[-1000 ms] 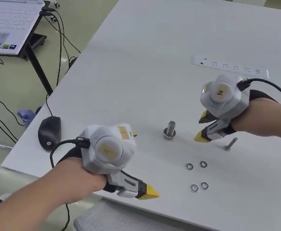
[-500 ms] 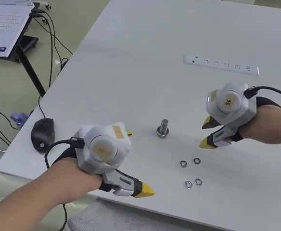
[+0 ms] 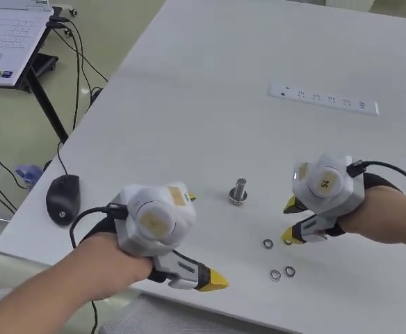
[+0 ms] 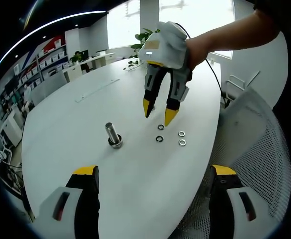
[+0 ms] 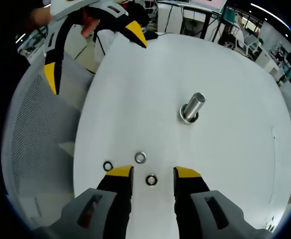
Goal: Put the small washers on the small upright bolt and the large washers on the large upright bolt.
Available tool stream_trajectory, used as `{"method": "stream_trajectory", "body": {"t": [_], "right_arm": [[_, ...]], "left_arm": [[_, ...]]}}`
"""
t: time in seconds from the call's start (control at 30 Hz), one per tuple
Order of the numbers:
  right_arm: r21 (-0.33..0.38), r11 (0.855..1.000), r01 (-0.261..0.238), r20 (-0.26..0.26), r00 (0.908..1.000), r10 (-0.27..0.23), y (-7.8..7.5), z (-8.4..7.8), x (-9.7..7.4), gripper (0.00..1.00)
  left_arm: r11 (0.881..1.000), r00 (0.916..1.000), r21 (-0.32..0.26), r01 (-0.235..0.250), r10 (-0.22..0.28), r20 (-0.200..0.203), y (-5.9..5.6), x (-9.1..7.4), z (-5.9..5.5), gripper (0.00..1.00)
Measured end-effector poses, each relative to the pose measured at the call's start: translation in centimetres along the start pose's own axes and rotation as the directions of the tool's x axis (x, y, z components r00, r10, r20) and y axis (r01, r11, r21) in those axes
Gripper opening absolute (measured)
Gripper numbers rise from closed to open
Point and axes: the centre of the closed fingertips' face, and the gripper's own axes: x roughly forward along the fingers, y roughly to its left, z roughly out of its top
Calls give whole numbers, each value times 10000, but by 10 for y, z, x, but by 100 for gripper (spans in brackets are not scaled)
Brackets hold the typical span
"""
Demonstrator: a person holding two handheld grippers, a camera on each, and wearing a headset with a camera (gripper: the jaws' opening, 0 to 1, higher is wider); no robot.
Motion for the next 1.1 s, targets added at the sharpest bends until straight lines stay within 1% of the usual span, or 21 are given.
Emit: {"method": "stream_trajectory", "body": {"t": [0.13,0.23,0.37,0.43,0.53,0.63,0.87,1.1], "right_arm": [[-24,9999,-151,-13,9999,151,5,-1,11,32],[-142,9997,-222,-128,9997,220,9,-2,20,31],[-285,9992,-279,-222,9994,273,11,-1,25,29],[-426,9988,-231,-340,9992,216,11,-2,27,28],[-409,9988,-255,-334,9992,242,13,0,29,27],[-519,9985,-166,-427,9990,144,13,0,33,27],[-567,9982,-203,-640,9978,167,17,-3,37,25],[-368,9990,-250,-580,9981,228,17,-2,36,23]], "left_arm": [[10000,10000,-27,-3,3,2,3,1,0,92],[10000,10000,-47,6,-6,56,3,1,0,92],[10000,10000,-37,36,-36,46,3,2,0,92],[10000,9999,-59,80,-80,80,2,3,1,92],[9999,9999,-43,97,-97,88,1,3,1,92],[9999,9999,-25,103,-103,112,0,3,2,92],[9999,9999,-80,83,-82,142,1,1,1,91],[9999,9998,-111,79,-77,163,0,0,0,91]]}}
